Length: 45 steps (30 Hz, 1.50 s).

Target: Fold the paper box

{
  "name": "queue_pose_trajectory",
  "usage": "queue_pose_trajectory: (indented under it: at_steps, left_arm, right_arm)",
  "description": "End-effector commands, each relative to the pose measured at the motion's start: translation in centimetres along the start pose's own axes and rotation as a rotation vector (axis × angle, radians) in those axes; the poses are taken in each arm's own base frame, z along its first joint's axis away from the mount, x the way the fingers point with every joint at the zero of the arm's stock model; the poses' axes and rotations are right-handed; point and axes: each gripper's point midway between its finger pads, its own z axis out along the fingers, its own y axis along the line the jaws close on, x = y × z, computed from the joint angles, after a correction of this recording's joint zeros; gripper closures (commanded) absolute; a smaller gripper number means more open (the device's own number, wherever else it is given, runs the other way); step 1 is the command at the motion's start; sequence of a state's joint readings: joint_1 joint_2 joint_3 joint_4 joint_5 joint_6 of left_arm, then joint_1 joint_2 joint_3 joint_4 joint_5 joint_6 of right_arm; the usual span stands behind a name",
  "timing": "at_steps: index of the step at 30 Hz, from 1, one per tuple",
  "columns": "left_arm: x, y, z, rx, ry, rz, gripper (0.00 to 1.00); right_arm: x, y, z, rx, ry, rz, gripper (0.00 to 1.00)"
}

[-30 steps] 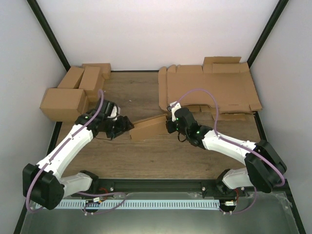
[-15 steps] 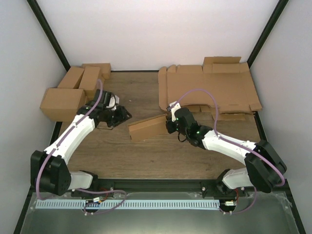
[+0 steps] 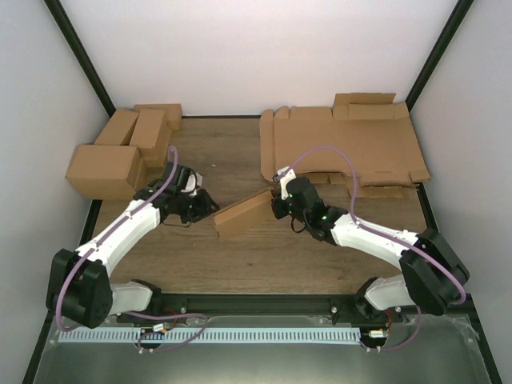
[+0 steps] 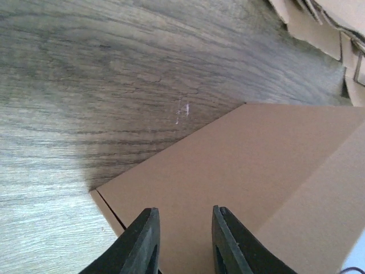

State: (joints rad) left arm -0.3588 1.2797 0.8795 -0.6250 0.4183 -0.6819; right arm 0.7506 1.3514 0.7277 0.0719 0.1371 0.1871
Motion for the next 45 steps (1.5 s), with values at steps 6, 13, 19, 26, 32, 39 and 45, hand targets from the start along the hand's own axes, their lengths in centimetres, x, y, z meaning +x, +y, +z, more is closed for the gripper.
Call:
queue_pose_trajectory:
  at_steps: [6, 13, 19, 26, 32, 39, 45]
  left_arm:
    - [-0.8, -0.6, -1.1, -0.02, -0.159, 0.059, 0.66]
    - [-2.8, -4.1, -3.9, 0.037, -0.263, 0.378, 0.49]
    - [-3.3, -6.9, -3.9, 0.086, -0.214, 0.614, 0.73]
    - [-1.6, -10.2, -3.7, 0.138, -0.125, 0.982, 0.75]
    - [-0.4, -10.6, -2.5, 0.072, -0.081, 1.12, 0.29]
    - [0.6, -9.9, 0.9, -0.131, -0.067, 1.23, 0.23]
    - [2.9, -10.9, 2.1, -0.141, -0.089, 1.343, 0.41]
  right_arm:
    - [5.8, -0.8, 0.7, 0.017, 0.136, -0.017, 0.99]
    - [5.8, -0.5, 0.6, -0.01, 0.11, -0.056, 0.99]
    - [5.4, -0.5, 0.3, -0.014, 0.084, -0.072, 0.99]
    - [5.5, -0.3, 0.3, -0.02, 0.092, -0.079, 0.99]
    - [5.1, -0.3, 0.2, -0.023, 0.087, -0.078, 0.99]
    - [4.9, -0.2, 0.1, -0.025, 0.084, -0.076, 0.99]
    - [5.1, -0.2, 0.2, -0.021, 0.093, -0.073, 0.99]
